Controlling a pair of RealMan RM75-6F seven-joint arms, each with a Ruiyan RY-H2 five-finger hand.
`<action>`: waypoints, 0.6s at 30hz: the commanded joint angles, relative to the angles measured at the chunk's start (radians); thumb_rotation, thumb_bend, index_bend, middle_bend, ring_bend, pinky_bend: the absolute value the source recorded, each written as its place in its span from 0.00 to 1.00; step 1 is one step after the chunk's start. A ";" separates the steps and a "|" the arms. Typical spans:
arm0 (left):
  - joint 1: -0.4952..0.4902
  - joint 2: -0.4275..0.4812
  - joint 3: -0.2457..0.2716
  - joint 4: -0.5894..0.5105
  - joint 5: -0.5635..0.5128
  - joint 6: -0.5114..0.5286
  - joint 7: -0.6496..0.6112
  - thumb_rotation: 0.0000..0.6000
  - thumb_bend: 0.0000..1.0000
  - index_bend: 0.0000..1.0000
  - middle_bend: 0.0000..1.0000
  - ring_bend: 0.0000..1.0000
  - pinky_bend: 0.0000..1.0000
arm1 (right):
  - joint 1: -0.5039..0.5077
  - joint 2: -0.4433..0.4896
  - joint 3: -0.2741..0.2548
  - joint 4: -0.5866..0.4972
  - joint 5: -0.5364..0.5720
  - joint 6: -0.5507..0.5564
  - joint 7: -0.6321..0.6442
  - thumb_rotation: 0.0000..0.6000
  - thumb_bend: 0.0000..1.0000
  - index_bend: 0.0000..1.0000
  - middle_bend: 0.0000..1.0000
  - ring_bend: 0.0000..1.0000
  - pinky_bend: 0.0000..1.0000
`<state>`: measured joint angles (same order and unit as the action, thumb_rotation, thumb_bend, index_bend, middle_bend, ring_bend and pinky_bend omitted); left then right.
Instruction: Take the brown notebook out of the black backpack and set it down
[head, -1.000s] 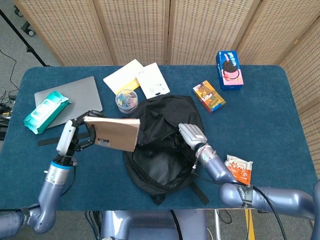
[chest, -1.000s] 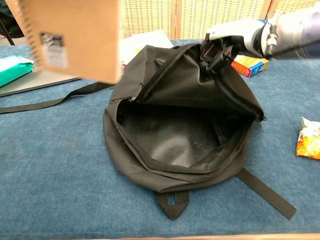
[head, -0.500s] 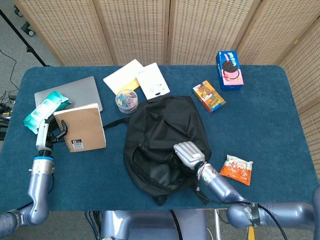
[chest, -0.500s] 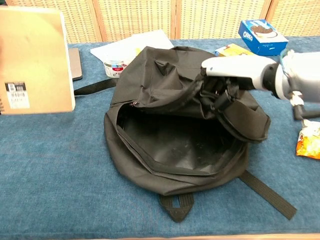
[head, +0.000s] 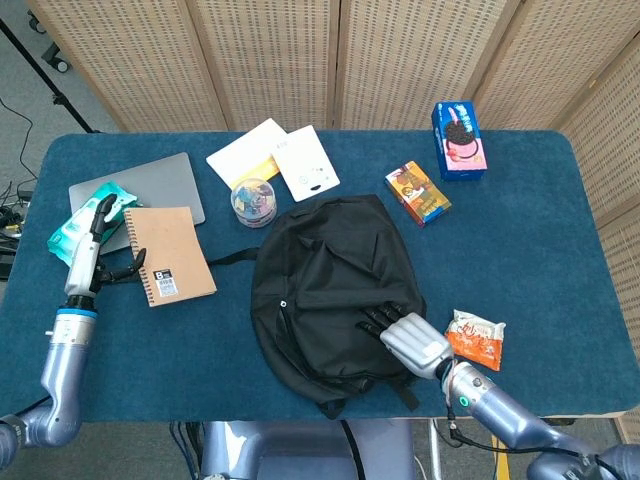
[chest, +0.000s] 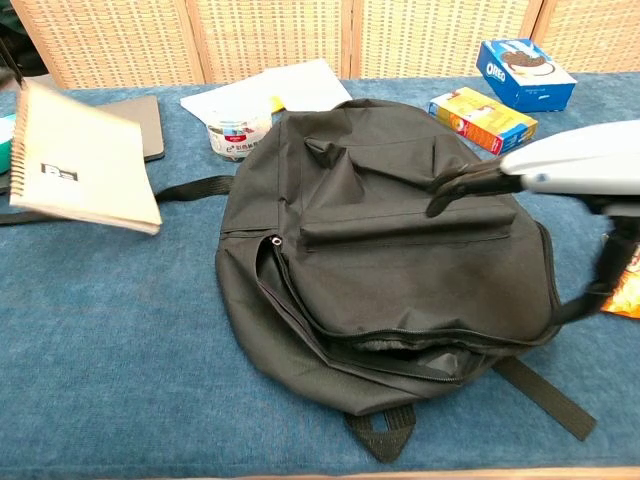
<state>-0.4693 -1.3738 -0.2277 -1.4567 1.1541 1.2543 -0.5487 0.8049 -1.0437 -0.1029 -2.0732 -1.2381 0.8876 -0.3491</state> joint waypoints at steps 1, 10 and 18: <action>0.032 0.053 0.001 -0.052 0.058 0.068 0.073 1.00 0.33 0.00 0.00 0.00 0.12 | -0.121 0.133 -0.074 -0.002 -0.252 0.162 -0.023 1.00 0.00 0.10 0.00 0.00 0.04; 0.157 0.176 0.105 -0.176 0.202 0.238 0.342 1.00 0.18 0.00 0.00 0.00 0.03 | -0.342 0.143 -0.034 0.254 -0.324 0.502 0.199 1.00 0.00 0.09 0.00 0.00 0.04; 0.309 0.233 0.201 -0.311 0.189 0.348 0.553 1.00 0.21 0.00 0.00 0.00 0.01 | -0.528 -0.011 0.046 0.425 -0.222 0.725 0.301 1.00 0.00 0.02 0.00 0.00 0.00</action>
<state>-0.2117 -1.1687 -0.0663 -1.7160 1.3455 1.5698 -0.0247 0.3286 -1.0058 -0.0880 -1.6845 -1.4951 1.5655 -0.0723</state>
